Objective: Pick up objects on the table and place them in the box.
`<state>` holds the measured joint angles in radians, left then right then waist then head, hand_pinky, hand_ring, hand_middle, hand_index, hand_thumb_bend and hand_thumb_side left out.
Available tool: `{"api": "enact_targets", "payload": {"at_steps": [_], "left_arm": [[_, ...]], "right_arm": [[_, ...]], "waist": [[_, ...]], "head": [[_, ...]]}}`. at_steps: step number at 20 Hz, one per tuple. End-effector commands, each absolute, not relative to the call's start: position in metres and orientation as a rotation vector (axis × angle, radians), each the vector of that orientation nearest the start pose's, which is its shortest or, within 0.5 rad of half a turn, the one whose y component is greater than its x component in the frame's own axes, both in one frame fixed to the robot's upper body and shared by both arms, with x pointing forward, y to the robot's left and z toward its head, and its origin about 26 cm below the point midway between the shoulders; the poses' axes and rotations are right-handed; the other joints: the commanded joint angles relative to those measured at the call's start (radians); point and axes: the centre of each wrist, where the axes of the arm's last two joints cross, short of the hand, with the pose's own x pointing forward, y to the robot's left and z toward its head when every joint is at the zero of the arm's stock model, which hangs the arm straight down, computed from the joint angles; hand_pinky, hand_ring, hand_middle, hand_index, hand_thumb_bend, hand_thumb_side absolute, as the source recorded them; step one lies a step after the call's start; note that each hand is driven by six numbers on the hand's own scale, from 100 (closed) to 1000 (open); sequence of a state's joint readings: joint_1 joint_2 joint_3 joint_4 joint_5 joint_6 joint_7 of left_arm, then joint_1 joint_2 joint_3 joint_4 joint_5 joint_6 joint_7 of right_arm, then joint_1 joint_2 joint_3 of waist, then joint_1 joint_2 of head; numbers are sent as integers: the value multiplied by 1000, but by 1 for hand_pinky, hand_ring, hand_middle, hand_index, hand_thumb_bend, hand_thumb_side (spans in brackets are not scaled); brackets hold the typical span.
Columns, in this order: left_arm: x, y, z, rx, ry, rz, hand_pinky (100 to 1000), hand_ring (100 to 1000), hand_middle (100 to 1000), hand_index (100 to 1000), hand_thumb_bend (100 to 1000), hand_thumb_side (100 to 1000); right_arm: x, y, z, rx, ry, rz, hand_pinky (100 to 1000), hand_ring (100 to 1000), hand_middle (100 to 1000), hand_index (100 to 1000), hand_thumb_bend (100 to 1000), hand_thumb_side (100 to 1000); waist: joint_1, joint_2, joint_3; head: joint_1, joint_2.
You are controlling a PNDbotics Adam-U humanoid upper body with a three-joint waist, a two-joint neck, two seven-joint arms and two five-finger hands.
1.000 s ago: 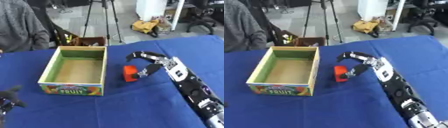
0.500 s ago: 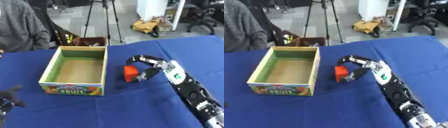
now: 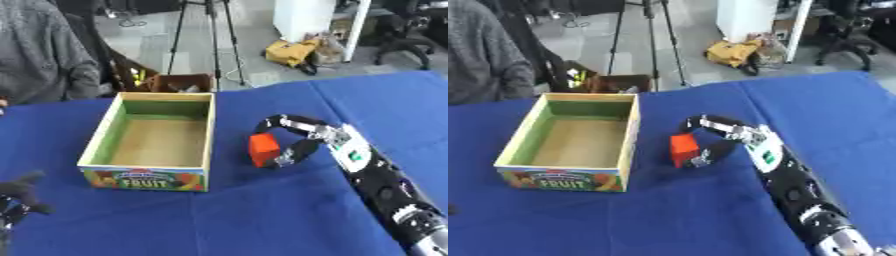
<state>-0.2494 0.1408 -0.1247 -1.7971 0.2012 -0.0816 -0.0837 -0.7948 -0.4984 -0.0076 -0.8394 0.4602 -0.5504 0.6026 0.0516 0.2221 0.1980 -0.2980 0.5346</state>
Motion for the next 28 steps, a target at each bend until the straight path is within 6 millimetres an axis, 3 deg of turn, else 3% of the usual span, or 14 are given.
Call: {"api": "enact_targets", "payload": {"at_steps": [1,3,4,7,8,9,10,14,19,28], "left_arm": [[318,209,125,-328,-2091,-254,520,849,423,593,616,781],[318,209,125,-329,-2091,-254,520,849,423,593,616,782],[318,209,125,-329,-2091,-254,520,849,423,593,615,782],[318,210,125,-327,-2091,-252,520,849,423,593,615,782],[318,210,125,-327,-2091,-251,520,849,423,593,613,783],[318,210,125,-327,-2091,-251,520,849,423,593,613,783],[318,210,125,-327,-2091,-250,520,850,423,593,613,783],[318,210,125,-327,-2092,-249,520,850,423,593,612,784],[318,210,125,-327,-2092,-249,521,850,423,594,611,784],[318,211,126,-321,-2093,-251,521,849,422,593,611,786]], "right_arm": [[457,-367,147,-346,-1609,1455,933,778,650,667,637,408],[457,-366,147,-360,-1609,1448,921,753,599,602,621,364],[457,-366,147,-365,-1610,1447,906,729,557,523,563,330],[457,-365,147,-376,-1619,1435,903,725,551,513,553,326],[457,-366,147,-381,-1626,1424,866,667,454,374,309,210],[456,-366,148,-390,-1643,1399,862,659,441,354,272,193],[456,-366,149,-401,-1655,1384,850,643,411,306,163,139],[456,-364,153,-420,-1706,1319,843,633,389,279,128,116],[456,-361,168,-417,-1777,1273,841,627,376,266,156,111],[456,-354,206,-401,-1889,1229,837,627,373,265,148,107]], "waist": [[-4,-15,0],[-5,-15,0],[-5,-15,0],[-6,-15,0],[-6,-15,-1],[-6,-15,-1],[-6,-14,-1],[-7,-15,-2],[-10,-16,-4],[-16,-23,-7]], "head": [[3,-10],[3,-10],[3,-10],[3,-9],[3,-9],[4,-9],[4,-9],[5,-9],[4,-9],[2,-10]]}}
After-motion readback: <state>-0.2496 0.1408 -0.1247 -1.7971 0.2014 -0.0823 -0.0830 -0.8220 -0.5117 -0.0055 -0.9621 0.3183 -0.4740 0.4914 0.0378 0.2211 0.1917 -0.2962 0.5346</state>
